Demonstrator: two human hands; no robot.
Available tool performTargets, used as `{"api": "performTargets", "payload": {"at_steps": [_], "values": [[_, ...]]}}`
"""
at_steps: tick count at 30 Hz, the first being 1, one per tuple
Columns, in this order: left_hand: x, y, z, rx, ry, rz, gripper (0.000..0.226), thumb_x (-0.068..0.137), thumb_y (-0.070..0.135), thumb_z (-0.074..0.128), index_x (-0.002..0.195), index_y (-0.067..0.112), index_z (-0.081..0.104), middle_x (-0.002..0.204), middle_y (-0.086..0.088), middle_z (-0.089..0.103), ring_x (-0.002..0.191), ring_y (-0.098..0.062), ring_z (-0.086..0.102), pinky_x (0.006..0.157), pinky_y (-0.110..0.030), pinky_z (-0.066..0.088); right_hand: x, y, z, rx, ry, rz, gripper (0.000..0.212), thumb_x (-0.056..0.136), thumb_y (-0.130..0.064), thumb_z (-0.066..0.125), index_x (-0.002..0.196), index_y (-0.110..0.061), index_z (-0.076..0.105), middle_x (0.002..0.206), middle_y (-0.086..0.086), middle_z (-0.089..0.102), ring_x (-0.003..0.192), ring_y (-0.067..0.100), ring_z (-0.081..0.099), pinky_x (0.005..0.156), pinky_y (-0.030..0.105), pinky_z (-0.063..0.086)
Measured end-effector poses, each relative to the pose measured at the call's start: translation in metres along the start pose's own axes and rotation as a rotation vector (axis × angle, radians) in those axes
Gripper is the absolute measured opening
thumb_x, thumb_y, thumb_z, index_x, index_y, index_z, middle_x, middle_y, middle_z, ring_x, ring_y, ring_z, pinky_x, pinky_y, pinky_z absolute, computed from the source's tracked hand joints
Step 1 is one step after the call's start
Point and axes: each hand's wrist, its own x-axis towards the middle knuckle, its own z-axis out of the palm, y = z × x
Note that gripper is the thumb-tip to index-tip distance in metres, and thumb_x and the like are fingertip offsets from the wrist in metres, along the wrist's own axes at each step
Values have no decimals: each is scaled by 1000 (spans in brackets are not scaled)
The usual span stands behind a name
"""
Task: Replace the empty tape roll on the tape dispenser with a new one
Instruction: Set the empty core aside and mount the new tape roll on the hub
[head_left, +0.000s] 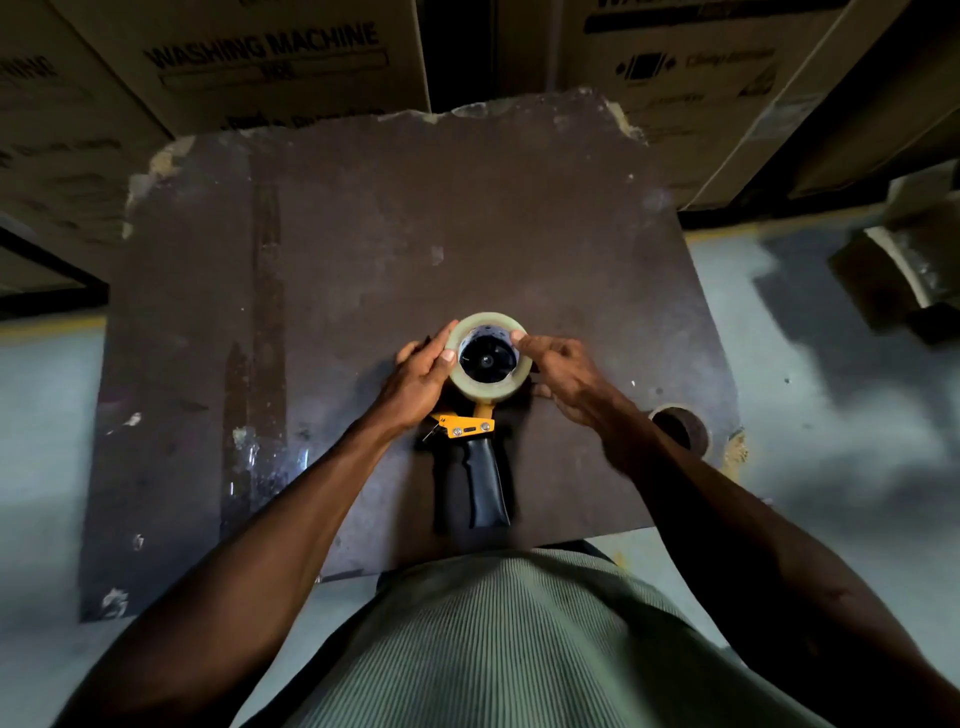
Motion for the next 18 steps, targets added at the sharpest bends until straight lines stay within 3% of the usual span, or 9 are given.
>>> {"api": "performTargets", "payload": {"at_steps": [4,7,10,15,18], "values": [[-6,5,1,32,21,-66,53,91,61,25,144,58,26,155,-3,35,147,-18,23,120,-53,20,5,1,3,-8,42,-3,49,97,-38,67,113,8,69,99,29,68,90,31,60,92,58,53],[-10,13,2,24,51,-65,56,92,57,25,148,51,30,144,4,41,147,-19,24,119,-54,21,6,3,4,-16,56,4,43,96,-40,68,105,1,75,101,25,74,87,32,66,93,63,54],[-11,16,1,45,63,-59,54,98,50,25,151,43,30,150,-3,42,148,-20,21,119,-55,21,8,4,4,-17,41,-2,42,94,-40,70,103,1,76,109,31,73,87,33,68,94,65,52],[-12,15,2,93,58,-18,48,104,41,27,151,40,30,149,1,45,148,-20,21,117,-58,21,9,6,1,-61,18,-31,50,91,-45,73,102,4,74,109,38,68,85,34,66,90,68,53],[-12,14,3,109,65,-18,45,107,36,29,152,40,29,153,-3,39,148,-18,18,118,-56,20,9,9,-1,-57,-9,-40,49,92,-42,73,104,5,73,109,41,67,86,33,63,83,62,55]]}}
